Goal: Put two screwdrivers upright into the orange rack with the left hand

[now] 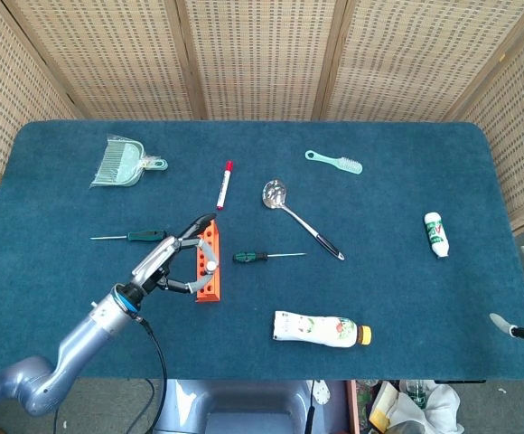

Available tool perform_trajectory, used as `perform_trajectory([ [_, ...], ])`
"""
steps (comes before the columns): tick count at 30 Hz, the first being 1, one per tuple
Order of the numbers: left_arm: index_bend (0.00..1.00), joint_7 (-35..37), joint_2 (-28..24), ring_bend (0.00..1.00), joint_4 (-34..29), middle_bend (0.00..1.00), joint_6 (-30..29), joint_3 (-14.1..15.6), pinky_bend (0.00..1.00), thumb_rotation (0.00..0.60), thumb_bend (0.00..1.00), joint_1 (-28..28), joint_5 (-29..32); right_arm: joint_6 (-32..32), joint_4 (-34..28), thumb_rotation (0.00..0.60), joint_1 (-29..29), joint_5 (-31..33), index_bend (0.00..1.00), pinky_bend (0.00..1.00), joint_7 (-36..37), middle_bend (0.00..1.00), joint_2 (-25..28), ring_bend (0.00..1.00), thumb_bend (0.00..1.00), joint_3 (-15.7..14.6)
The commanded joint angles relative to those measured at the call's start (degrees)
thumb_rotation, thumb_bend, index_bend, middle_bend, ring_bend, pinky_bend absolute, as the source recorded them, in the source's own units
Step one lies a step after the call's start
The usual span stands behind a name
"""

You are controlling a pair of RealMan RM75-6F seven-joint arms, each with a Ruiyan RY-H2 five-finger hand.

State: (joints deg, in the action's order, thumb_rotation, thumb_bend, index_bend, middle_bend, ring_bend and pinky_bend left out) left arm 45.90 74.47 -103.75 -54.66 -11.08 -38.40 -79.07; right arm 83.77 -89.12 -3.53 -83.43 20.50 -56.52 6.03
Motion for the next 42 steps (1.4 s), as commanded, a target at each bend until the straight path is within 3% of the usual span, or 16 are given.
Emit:
perform_trajectory([
  [1,0.59,0.22,0.34,0.00,0.16,0.00,0.29,-0.08,0.00,0.600,0.39,-0.14,0.24,-0.05,0.03,0.600,-0.01,0.02,0.00,0.00,0.04,0.00,0.02,0.00,0.00,0.00],
  [24,0.59,-0.31,3.18,0.00,3.55,0.00,1.95,0.20,0.00,0.600,0.39,-0.53,1.54,-0.27,0.03,0.600,-0.11,0.01,0.00,0.00,0.25,0.00,0.07,0.00,0.00,-0.03],
  [42,0.61,-3.00,8.74,0.00,10.12,0.00,0.47,2.97,0.00,0.600,0.39,1.17,0.45,-0.70,0.07,0.600,-0.26,0.08,0.00,0.00,0.50,0.00,0.12,0.00,0.00,-0.09],
])
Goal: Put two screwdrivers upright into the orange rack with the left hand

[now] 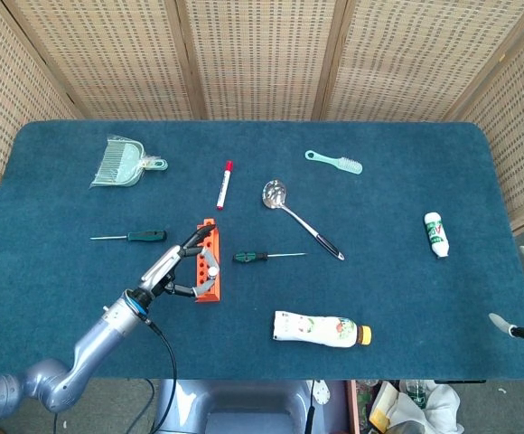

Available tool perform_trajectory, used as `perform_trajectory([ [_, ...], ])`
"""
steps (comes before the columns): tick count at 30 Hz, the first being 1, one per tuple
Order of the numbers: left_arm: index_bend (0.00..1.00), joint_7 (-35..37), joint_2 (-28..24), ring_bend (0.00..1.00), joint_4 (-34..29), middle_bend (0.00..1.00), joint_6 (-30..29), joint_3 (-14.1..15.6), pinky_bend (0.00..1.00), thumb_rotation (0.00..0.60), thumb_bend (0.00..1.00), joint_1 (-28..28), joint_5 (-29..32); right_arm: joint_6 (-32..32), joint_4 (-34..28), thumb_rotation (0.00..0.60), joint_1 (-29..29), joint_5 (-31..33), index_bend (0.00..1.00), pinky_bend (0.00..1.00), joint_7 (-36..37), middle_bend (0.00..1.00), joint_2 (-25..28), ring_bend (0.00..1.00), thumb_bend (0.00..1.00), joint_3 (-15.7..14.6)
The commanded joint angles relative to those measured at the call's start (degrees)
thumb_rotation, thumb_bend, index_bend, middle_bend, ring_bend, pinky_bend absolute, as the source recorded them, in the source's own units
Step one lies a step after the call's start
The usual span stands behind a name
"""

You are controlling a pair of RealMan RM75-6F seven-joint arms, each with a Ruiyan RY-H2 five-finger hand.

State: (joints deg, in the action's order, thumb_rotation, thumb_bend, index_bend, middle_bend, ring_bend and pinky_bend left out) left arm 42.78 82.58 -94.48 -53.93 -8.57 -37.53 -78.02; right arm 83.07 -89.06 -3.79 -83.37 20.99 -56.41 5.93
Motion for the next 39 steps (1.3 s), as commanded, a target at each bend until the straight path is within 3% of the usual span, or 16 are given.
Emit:
perform_trajectory([
  [1,0.61,0.08,0.78,0.00,1.12,0.00,-0.42,0.61,0.00,0.600,0.39,0.39,-0.92,0.02,0.00,0.600,0.01,0.02,0.00,0.00,0.08,0.00,0.02,0.00,0.00,0.01],
  [33,0.61,-1.31,3.49,0.00,4.82,0.00,-0.96,1.69,0.00,0.600,0.39,1.05,-2.76,0.01,0.02,0.600,0.01,-0.01,0.00,0.00,0.55,0.00,0.21,0.00,0.00,0.00],
  [37,0.54,-1.42,3.72,0.00,5.28,0.00,-0.90,1.85,0.00,0.600,0.39,1.12,-2.82,0.02,-0.01,0.600,0.01,-0.08,0.00,0.00,0.54,0.00,0.23,0.00,0.00,-0.04],
  [39,0.45,-1.33,3.72,0.00,5.39,0.00,-1.16,1.96,0.00,0.600,0.39,1.23,-3.18,-0.02,-0.02,0.600,0.02,-0.01,0.00,0.00,0.62,0.00,0.27,0.00,0.00,-0.03],
])
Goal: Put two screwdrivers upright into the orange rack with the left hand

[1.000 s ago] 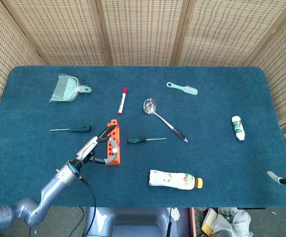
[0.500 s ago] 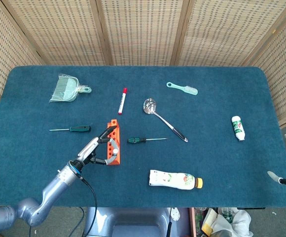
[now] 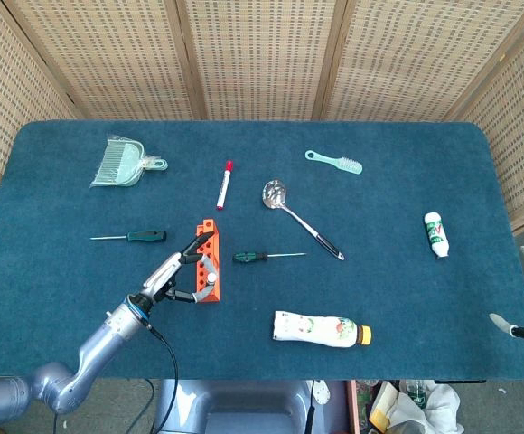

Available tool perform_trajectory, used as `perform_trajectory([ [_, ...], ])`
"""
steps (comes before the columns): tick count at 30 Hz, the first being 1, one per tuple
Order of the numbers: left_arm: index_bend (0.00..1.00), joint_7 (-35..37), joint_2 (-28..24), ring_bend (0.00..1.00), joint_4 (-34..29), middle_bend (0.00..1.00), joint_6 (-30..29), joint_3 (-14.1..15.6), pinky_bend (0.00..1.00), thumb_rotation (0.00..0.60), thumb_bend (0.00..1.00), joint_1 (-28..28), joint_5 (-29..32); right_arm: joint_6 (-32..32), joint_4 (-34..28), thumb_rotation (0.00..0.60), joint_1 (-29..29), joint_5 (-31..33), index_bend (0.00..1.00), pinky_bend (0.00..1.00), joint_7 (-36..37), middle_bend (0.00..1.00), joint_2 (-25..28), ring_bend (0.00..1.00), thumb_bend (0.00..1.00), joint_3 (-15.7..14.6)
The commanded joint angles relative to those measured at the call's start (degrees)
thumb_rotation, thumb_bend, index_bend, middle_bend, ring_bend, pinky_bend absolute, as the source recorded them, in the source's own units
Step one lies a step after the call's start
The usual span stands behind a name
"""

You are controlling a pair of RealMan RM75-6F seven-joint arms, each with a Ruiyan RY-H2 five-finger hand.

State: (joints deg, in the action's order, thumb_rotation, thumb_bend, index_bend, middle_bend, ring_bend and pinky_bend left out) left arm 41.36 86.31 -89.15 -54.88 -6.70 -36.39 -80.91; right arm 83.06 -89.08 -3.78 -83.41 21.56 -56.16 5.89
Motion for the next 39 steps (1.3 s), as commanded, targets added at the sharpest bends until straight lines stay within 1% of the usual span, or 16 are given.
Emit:
perform_trajectory([
  [1,0.41,0.13,-0.07,0.00,0.06,0.00,-0.36,0.17,0.00,0.600,0.39,0.14,-0.54,-0.01,0.00,0.600,0.00,0.05,0.00,0.00,0.07,0.00,0.04,0.00,0.00,0.02],
  [3,0.29,0.32,-0.25,0.00,-0.02,0.00,-0.97,0.30,0.00,0.600,0.36,0.34,-1.18,-0.01,0.01,0.600,-0.01,0.05,0.00,0.00,0.09,0.00,0.02,0.00,0.00,0.03],
  [4,0.25,0.51,-0.38,0.00,-0.11,0.00,-1.27,0.34,0.00,0.600,0.33,0.43,-1.49,0.00,0.00,0.600,0.00,0.03,0.00,0.00,0.09,0.00,0.02,0.00,0.00,0.03],
  [6,0.16,0.73,-0.78,0.00,-0.35,0.00,-2.13,0.50,0.00,0.600,0.22,0.71,-2.30,0.04,0.00,0.600,0.01,0.04,0.00,0.00,0.07,0.00,0.02,0.00,0.00,0.04],
  [9,0.10,0.79,-1.37,0.00,-0.75,0.00,-3.14,0.76,0.00,0.600,0.15,1.05,-3.25,0.06,-0.05,0.600,0.01,0.01,0.00,0.00,0.13,0.00,0.06,0.00,0.00,0.03],
  [14,0.04,0.00,-4.50,0.00,-2.89,0.00,-6.39,1.46,0.00,0.600,0.15,2.01,-6.48,0.20,-0.06,0.600,0.09,0.05,0.00,0.00,0.26,0.00,0.11,0.00,0.00,0.07],
  [15,0.04,-1.26,-5.85,0.00,-3.72,0.00,-7.42,1.57,0.00,0.600,0.17,2.18,-7.62,0.20,-0.06,0.600,0.10,0.05,0.00,0.00,0.33,0.00,0.13,0.00,0.00,0.07],
  [16,0.03,-2.31,-6.92,0.00,-4.58,0.00,-8.06,1.61,0.00,0.600,0.22,2.30,-8.26,0.21,-0.06,0.600,0.10,0.02,0.00,0.00,0.36,0.00,0.15,0.00,0.00,0.06],
  [19,0.05,-6.87,-10.95,0.00,-8.25,0.00,-9.09,1.48,0.00,0.600,0.55,2.26,-9.79,0.24,-0.08,0.600,0.10,-0.13,0.00,0.00,0.32,0.00,0.14,0.00,0.00,0.00],
  [20,0.09,-8.85,-12.23,0.00,-9.46,0.00,-8.98,1.30,0.00,0.600,0.68,2.09,-9.92,0.25,-0.10,0.600,0.09,-0.17,0.00,0.00,0.28,0.00,0.13,0.00,0.00,-0.02],
  [21,0.13,-11.89,-13.93,0.00,-11.18,0.00,-8.52,1.01,0.00,0.600,0.77,1.74,-9.87,0.24,-0.16,0.600,0.08,-0.20,0.00,0.00,0.21,0.00,0.13,0.00,0.00,-0.02],
  [23,0.19,-16.23,-16.39,0.00,-14.04,0.00,-7.32,0.49,0.00,0.600,0.86,1.05,-9.29,0.23,-0.23,0.600,0.07,-0.21,0.00,0.00,0.11,0.00,0.14,0.00,0.00,-0.04],
  [26,0.28,-22.62,-20.60,0.00,-19.21,0.00,-3.88,-0.51,0.00,0.600,0.95,-0.74,-7.32,0.22,-0.32,0.600,0.08,-0.12,0.00,0.00,-0.06,0.00,0.12,0.00,0.00,-0.02],
  [28,0.30,-26.05,-22.38,0.00,-21.49,0.00,-2.02,-1.18,0.00,0.600,0.99,-1.69,-5.34,0.15,-0.31,0.600,0.06,-0.04,0.00,0.00,-0.06,0.00,0.11,0.00,0.00,-0.01],
  [33,0.33,-33.34,-25.13,0.00,-25.74,0.00,1.83,-2.67,0.00,0.600,1.00,-3.80,1.65,-0.01,-0.33,0.600,0.00,0.02,0.00,0.00,-0.03,0.00,0.16,0.00,0.00,-0.02],
  [39,0.35,-37.52,-24.59,0.00,-26.57,0.00,3.19,-2.70,0.00,0.600,1.00,-4.79,6.31,-0.13,-0.28,0.600,0.00,0.17,0.00,0.00,0.36,0.00,0.28,0.00,0.00,0.03],
])
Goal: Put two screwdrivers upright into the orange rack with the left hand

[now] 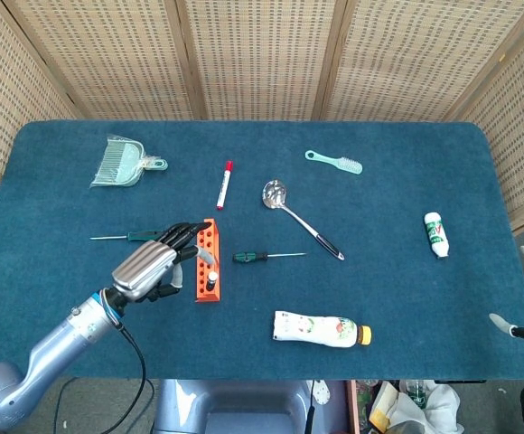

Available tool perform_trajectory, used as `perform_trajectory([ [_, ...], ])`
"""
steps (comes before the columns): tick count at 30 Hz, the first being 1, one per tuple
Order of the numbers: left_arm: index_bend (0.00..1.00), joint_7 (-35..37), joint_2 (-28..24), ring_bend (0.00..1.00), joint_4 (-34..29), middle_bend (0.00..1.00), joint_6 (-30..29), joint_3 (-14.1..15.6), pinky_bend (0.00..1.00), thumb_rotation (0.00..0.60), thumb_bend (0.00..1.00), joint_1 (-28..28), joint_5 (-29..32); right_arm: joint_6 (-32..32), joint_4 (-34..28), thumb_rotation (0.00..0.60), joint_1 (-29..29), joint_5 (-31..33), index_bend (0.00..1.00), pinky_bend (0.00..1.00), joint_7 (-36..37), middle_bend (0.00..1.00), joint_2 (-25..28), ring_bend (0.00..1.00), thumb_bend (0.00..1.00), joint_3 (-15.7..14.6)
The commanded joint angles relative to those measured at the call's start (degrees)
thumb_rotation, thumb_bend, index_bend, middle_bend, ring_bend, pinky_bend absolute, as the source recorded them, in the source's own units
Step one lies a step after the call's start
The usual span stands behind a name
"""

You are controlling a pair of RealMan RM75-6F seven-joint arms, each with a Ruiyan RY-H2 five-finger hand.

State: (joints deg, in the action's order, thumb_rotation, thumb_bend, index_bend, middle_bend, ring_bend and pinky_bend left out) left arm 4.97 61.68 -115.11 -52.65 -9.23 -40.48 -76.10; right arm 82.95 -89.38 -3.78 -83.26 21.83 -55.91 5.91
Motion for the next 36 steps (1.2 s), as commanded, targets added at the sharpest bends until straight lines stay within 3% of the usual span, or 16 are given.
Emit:
perform_trajectory([
  [1,0.35,-1.49,0.27,0.00,-0.41,0.00,1.37,0.02,0.00,0.600,1.00,-0.88,1.91,-0.04,0.01,0.600,-0.01,0.06,0.00,0.00,0.14,0.00,0.07,0.00,0.00,0.04],
  [17,0.37,-10.72,2.21,0.00,-0.92,0.00,2.16,1.27,0.00,0.600,1.00,-2.77,8.56,-0.24,0.09,0.600,-0.05,0.17,0.00,0.00,0.16,0.00,0.01,0.00,0.00,0.02],
  [36,0.40,-13.78,3.24,0.00,-1.16,0.00,1.42,1.62,0.00,0.600,1.00,-3.47,10.98,-0.25,0.10,0.600,-0.05,0.20,0.00,0.00,0.21,0.00,0.03,0.00,0.00,0.05],
])
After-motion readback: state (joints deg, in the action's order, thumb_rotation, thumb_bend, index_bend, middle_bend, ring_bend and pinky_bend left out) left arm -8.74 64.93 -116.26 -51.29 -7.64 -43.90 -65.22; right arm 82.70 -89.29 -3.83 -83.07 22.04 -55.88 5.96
